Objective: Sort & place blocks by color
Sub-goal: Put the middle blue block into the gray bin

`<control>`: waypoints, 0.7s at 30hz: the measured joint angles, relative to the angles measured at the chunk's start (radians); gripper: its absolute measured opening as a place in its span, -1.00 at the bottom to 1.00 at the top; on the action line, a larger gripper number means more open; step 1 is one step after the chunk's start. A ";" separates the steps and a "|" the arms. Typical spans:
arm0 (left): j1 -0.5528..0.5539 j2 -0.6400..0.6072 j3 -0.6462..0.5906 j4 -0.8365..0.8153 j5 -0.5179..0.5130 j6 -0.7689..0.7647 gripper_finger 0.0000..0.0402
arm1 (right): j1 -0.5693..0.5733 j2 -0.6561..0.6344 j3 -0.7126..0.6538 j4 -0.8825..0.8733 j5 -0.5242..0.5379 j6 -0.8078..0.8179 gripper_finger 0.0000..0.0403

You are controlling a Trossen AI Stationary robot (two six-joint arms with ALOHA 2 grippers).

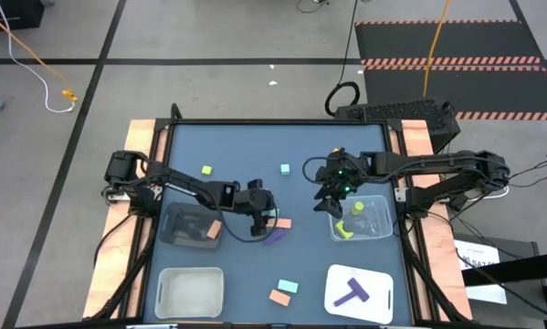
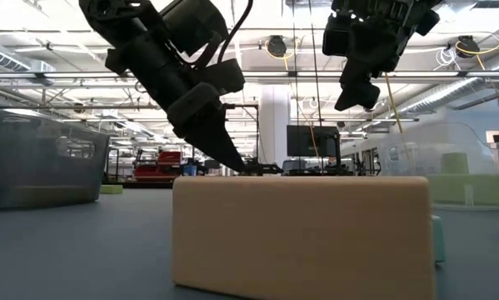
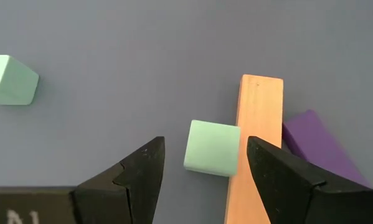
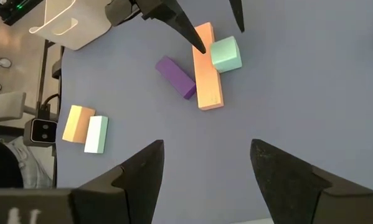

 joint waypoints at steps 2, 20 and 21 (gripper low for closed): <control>-0.002 0.000 0.000 0.000 0.000 0.000 0.14 | 0.000 0.000 0.000 0.000 0.000 -0.006 0.15; 0.003 0.097 0.003 0.087 0.011 0.014 0.14 | 0.000 0.000 0.000 -0.003 0.000 -0.024 0.15; 0.007 0.098 0.004 0.086 0.008 0.007 0.14 | 0.000 0.000 0.000 -0.005 0.000 -0.024 0.15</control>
